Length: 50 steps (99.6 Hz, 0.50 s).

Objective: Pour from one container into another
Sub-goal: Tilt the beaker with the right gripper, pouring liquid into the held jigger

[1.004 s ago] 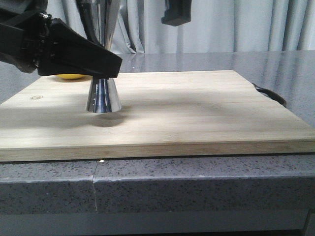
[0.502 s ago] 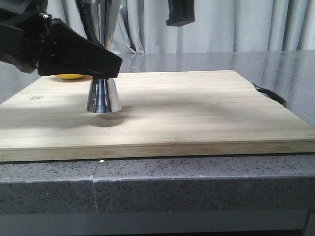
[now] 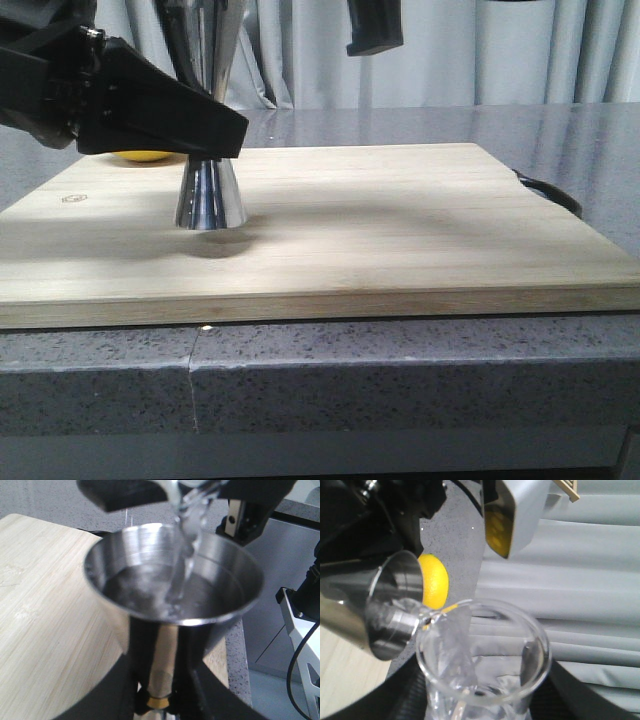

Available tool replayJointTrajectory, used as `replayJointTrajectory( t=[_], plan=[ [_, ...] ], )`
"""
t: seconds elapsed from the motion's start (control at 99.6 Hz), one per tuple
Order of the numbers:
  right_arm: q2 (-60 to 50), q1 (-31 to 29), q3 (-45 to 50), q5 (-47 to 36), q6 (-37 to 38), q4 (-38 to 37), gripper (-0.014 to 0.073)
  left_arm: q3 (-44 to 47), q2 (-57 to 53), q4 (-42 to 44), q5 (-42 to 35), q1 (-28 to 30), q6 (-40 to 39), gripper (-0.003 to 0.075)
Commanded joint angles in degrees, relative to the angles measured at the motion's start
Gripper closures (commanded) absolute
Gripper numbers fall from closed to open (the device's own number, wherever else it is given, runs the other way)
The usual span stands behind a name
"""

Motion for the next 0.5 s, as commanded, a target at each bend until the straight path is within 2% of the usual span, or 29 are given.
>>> replayJointTrajectory(
  t=[0.0,0.381,0.492],
  plan=[
    [-2.2,-0.4,-2.0,-3.3,-0.1,-1.1,0.0323,-1.6,-1.5,-3.9,5.6,-0.5,-0.4,0.0739],
    [-2.2,-0.4,-2.0,-3.1,-0.1,-1.2,0.0323,-1.6,-1.5,-3.9,5.6,-0.5,-0.4,0.0739],
    [-2.2,-0.4,-2.0,-2.3,-0.1,1.1,0.0323,-1.6,-1.5,-3.9,5.6,-0.5,-0.4,0.0739]
  ],
)
